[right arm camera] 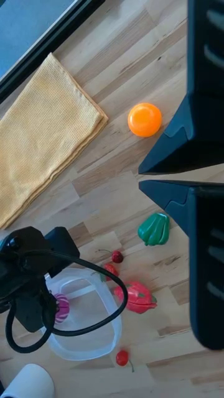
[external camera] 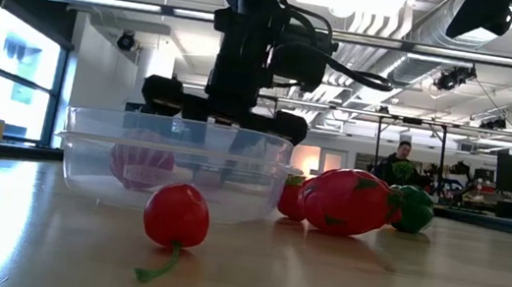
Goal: Pick and placing Produce into tupperware
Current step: Put the left pink peach into the transparent bin
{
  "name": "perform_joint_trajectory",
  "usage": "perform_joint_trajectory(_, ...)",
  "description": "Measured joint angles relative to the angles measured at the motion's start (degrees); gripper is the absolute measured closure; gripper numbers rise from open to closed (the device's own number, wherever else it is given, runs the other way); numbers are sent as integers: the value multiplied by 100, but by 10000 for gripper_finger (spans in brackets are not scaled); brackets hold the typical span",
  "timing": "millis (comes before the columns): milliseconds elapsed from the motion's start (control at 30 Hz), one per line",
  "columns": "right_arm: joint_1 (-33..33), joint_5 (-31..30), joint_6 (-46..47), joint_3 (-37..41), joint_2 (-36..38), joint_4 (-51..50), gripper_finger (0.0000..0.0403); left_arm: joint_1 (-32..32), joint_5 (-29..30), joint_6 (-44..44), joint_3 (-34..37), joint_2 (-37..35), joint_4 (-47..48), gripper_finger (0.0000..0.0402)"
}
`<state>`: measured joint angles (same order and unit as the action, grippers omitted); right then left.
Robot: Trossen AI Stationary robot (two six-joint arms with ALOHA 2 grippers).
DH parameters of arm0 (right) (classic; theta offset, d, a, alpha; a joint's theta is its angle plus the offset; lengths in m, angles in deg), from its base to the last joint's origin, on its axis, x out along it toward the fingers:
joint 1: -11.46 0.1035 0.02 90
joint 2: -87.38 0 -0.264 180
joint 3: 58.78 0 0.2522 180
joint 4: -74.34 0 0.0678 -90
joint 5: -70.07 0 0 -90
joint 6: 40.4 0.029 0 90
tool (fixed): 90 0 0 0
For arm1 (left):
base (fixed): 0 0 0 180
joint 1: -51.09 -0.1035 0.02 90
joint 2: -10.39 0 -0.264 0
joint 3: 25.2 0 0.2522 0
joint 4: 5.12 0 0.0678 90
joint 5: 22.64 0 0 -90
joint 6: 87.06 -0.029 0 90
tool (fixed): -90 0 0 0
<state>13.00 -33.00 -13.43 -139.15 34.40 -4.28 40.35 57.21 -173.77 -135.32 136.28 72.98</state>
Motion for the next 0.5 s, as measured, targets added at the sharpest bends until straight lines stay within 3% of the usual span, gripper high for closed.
perform_joint_trajectory(500,0,-1,1,0,0,0,384,1,5,147,2,2,-101,252)
